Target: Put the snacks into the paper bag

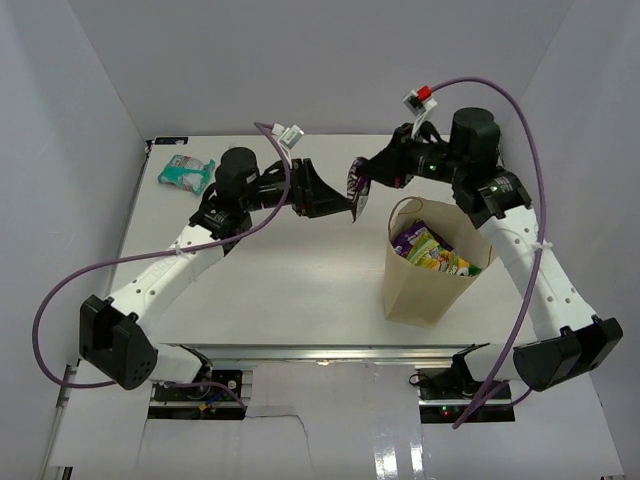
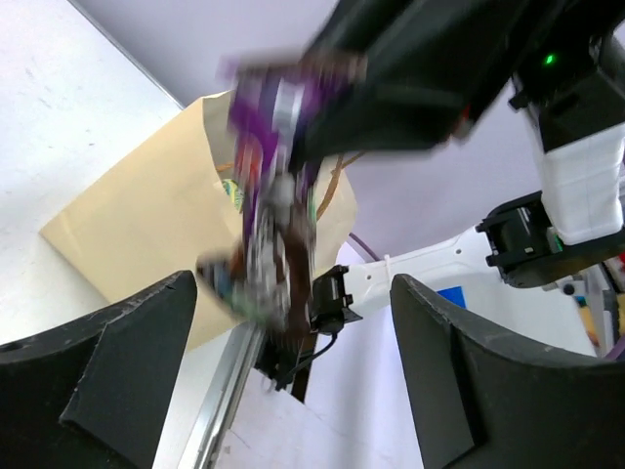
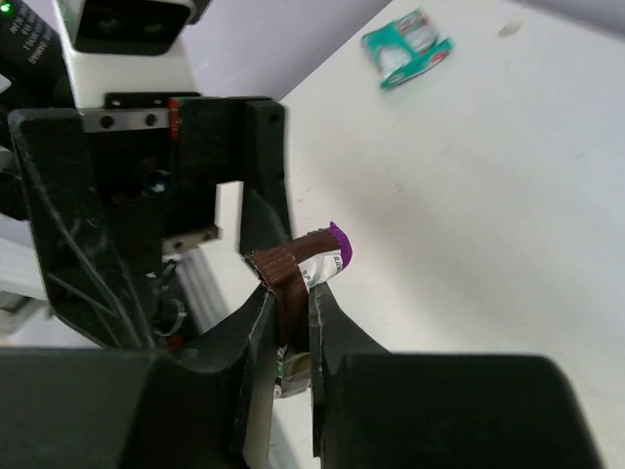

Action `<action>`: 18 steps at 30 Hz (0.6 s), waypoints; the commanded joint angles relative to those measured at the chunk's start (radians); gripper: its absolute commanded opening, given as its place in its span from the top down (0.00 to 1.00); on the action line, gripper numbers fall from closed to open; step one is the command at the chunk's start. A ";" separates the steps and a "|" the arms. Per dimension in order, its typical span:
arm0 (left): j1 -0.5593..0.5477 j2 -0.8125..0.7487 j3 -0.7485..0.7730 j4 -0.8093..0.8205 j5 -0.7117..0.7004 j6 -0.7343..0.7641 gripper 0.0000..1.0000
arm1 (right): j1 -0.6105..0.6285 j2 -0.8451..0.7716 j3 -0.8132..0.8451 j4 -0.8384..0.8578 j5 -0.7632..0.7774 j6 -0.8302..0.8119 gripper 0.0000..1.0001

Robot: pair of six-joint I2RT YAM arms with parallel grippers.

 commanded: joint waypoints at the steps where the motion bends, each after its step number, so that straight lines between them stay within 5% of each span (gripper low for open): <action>1: 0.055 -0.121 0.006 -0.125 -0.039 0.133 0.09 | -0.128 -0.060 0.110 0.070 -0.080 -0.169 0.92; 6: 0.270 -0.211 -0.028 -0.355 -0.148 0.223 0.09 | -0.233 -0.200 0.111 -0.002 -0.233 -0.422 0.92; 9: 0.348 -0.195 0.015 -0.547 -0.451 0.276 0.03 | -0.233 -0.286 0.075 -0.117 -0.109 -0.566 0.92; 10: 0.359 -0.182 0.026 -0.630 -0.673 0.251 0.02 | -0.236 -0.303 0.065 -0.145 -0.067 -0.626 0.92; 13: 0.461 -0.129 0.023 -0.652 -0.873 0.193 0.02 | -0.236 -0.383 -0.003 -0.206 0.145 -0.712 0.92; 18: 0.598 0.034 0.018 -0.610 -0.828 0.087 0.02 | -0.236 -0.464 -0.113 -0.289 0.304 -0.757 0.92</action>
